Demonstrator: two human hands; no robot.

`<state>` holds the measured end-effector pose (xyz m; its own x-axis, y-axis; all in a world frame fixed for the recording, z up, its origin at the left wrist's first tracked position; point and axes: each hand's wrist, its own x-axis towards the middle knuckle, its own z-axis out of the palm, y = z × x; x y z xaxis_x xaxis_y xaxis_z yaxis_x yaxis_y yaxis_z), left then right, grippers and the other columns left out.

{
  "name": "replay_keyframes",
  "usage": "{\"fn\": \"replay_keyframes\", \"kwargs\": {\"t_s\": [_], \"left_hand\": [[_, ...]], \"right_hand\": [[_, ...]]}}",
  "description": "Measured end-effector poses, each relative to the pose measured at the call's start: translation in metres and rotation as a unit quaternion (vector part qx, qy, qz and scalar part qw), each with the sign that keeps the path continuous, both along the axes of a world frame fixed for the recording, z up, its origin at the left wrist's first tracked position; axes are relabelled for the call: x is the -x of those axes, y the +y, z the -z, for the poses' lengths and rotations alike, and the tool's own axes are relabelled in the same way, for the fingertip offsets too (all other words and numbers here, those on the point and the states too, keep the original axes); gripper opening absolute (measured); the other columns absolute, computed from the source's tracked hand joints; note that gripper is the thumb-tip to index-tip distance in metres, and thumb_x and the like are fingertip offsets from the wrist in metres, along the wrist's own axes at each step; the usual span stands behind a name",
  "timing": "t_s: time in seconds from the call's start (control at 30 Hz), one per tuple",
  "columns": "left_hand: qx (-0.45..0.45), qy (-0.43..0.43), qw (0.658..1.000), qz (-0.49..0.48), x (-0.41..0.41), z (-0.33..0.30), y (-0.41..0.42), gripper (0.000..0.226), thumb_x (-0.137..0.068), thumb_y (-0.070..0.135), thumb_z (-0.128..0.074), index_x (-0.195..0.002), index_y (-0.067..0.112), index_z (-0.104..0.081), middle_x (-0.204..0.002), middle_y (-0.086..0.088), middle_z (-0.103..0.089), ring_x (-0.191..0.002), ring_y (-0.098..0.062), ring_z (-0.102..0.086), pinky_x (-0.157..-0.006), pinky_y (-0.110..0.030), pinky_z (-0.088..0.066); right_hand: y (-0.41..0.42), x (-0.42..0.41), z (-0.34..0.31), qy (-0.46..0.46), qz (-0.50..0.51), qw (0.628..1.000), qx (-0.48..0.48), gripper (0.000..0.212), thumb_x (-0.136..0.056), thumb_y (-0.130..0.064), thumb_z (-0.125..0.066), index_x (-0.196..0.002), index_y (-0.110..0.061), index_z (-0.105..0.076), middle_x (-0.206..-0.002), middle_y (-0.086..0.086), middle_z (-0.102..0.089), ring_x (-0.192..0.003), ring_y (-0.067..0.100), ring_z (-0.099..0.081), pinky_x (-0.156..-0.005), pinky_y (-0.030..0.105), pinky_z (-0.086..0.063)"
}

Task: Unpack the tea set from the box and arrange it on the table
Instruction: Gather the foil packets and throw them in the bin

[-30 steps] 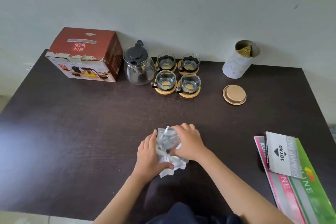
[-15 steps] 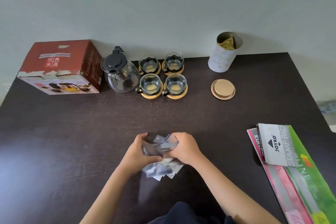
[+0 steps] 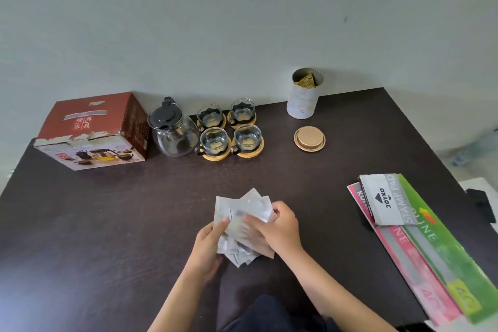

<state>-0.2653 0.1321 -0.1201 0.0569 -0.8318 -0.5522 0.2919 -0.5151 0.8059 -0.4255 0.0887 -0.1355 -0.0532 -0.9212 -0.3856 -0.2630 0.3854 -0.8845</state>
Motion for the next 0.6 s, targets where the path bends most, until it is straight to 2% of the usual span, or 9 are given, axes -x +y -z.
{"fn": "replay_keyframes", "kwargs": {"t_s": [0.1,0.23,0.37,0.47,0.6], "left_hand": [[0.010,0.006,0.999,0.053,0.003,-0.009,0.008,0.052,-0.085,0.041,-0.053,-0.116,0.002,-0.064,-0.110,-0.022,-0.068,-0.102,-0.038,-0.065,-0.085,-0.043,-0.050],[0.034,-0.024,0.995,0.092,0.005,-0.015,0.019,0.048,-0.073,0.021,-0.066,-0.114,-0.003,-0.060,-0.103,-0.020,-0.070,-0.092,-0.034,-0.069,-0.071,-0.037,-0.054],[0.050,-0.041,0.988,0.138,0.011,-0.022,0.034,0.041,-0.071,0.018,-0.069,-0.109,0.002,-0.064,-0.101,-0.018,-0.072,-0.092,-0.035,-0.069,-0.074,-0.040,-0.054],[0.043,-0.041,0.980,0.188,0.021,-0.019,0.051,0.031,-0.078,0.012,-0.072,-0.107,0.003,-0.065,-0.100,-0.017,-0.072,-0.093,-0.035,-0.069,-0.077,-0.041,-0.054],[0.021,-0.043,0.959,0.279,0.054,-0.011,0.079,0.020,-0.086,0.006,-0.065,-0.106,0.004,-0.065,-0.097,-0.015,-0.073,-0.090,-0.033,-0.070,-0.075,-0.040,-0.053]], "right_hand": [[0.016,0.006,-0.006,-0.002,0.041,0.999,0.026,0.041,-0.060,-0.033,-0.089,-0.081,-0.016,-0.058,-0.072,-0.008,-0.060,-0.061,0.002,-0.054,-0.053,0.012,-0.041],[0.041,0.010,-0.014,-0.020,0.084,0.995,0.055,0.032,-0.064,-0.030,-0.086,-0.082,-0.020,-0.061,-0.076,-0.005,-0.067,-0.066,0.007,-0.061,-0.057,0.019,-0.046],[0.080,0.021,-0.026,-0.046,0.139,0.986,0.076,0.022,-0.072,-0.020,-0.081,-0.090,-0.020,-0.067,-0.085,-0.004,-0.071,-0.076,0.008,-0.067,-0.064,0.021,-0.053],[0.117,0.029,-0.029,-0.047,0.184,0.979,0.070,0.021,-0.079,-0.020,-0.075,-0.098,-0.022,-0.067,-0.091,-0.007,-0.071,-0.084,0.005,-0.068,-0.069,0.020,-0.054],[0.177,0.048,-0.016,-0.040,0.256,0.965,0.039,0.027,-0.082,-0.027,-0.071,-0.109,-0.026,-0.063,-0.100,-0.009,-0.070,-0.093,0.005,-0.066,-0.076,0.022,-0.054]]}}
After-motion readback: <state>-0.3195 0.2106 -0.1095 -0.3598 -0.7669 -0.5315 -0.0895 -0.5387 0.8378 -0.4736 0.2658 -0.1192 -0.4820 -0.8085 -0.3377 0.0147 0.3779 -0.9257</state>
